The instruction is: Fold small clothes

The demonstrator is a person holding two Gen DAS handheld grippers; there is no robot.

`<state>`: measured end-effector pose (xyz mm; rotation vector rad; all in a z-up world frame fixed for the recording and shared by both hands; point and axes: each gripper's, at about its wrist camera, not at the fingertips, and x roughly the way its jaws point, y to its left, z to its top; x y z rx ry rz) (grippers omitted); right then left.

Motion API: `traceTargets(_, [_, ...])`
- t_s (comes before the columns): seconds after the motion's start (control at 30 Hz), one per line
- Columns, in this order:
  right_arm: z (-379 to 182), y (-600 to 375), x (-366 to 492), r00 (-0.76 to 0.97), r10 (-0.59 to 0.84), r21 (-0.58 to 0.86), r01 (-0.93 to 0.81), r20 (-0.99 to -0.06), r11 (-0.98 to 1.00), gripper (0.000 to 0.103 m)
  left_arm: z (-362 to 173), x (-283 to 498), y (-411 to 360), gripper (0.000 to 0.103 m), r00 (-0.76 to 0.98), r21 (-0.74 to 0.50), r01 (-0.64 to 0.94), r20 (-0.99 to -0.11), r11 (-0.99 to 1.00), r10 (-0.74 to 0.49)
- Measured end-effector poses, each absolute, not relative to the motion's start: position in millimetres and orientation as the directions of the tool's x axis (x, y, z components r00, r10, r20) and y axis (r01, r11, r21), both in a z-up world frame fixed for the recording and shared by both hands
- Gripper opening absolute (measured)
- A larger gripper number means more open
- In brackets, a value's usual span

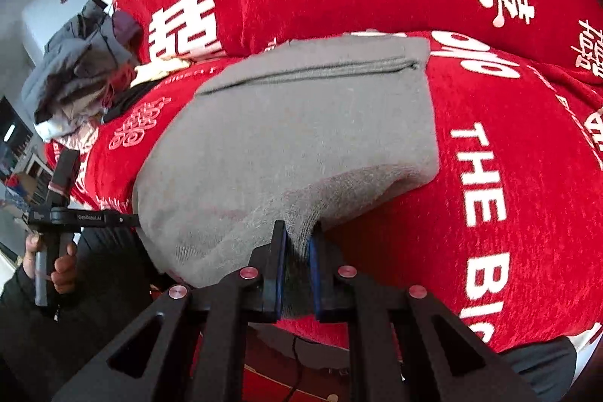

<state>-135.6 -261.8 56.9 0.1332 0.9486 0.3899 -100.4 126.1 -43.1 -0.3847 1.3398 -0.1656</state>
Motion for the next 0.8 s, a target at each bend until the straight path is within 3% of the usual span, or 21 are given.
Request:
traceTargets(0.03, [54.7, -263.5, -137.6, 0.511, 0.386, 0.282, -0.271, -0.768, 0.92, 0.012, -46.1, -103.0, 127.3, 0.058, 0.221, -0.379, -0.114, -0.911, 0.919, -0.348])
traceTargets(0.07, [52.7, -264.1, -138.9, 0.504, 0.389, 0.284, -0.275, -0.771, 0.918, 0.012, -47.9, -105.5, 130.4, 0.088, 0.226, -0.395, -0.139, -0.905, 0.908, -0.36])
traceTargets(0.2, [47.6, -265.5, -139.3, 0.495, 0.371, 0.265, -0.273, -0.786, 0.925, 0.013, -40.1, -110.0, 131.0, 0.091, 0.291, -0.446, -0.15, -0.873, 0.882, -0.391])
traceTargets(0.33, [43.7, -269.6, -136.5, 0.493, 0.37, 0.278, -0.252, -0.787, 0.927, 0.016, -48.2, -107.7, 117.7, 0.091, 0.251, -0.457, -0.149, -0.875, 0.877, -0.414])
traceTargets(0.53, [36.1, -266.7, -136.2, 0.496, 0.362, 0.274, -0.243, -0.789, 0.93, 0.016, -57.7, -111.3, 107.1, 0.052, 0.207, -0.411, -0.139, -0.902, 0.901, -0.379])
traceTargets(0.57, [34.5, -266.7, -135.5, 0.488, 0.364, 0.272, -0.249, -0.793, 0.929, 0.016, -56.6, -110.9, 107.7, 0.038, 0.208, -0.406, -0.14, -0.904, 0.903, -0.374])
traceTargets(0.6, [33.3, -266.3, -135.4, 0.485, 0.362, 0.269, -0.251, -0.796, 0.93, 0.013, -52.3, -112.5, 109.0, 0.017, 0.22, -0.425, -0.12, -0.893, 0.897, -0.394])
traceTargets(0.67, [35.0, -267.3, -137.1, 0.49, 0.369, 0.275, -0.255, -0.79, 0.927, 0.012, -38.7, -118.2, 111.0, 0.008, 0.244, -0.435, -0.079, -0.881, 0.897, -0.406])
traceTargets(0.8, [54.0, -277.0, -140.6, 0.524, 0.435, 0.351, -0.257, -0.733, 0.901, 0.011, 1.6, -124.3, 118.8, 0.008, 0.356, -0.452, -0.019, -0.837, 0.892, -0.416])
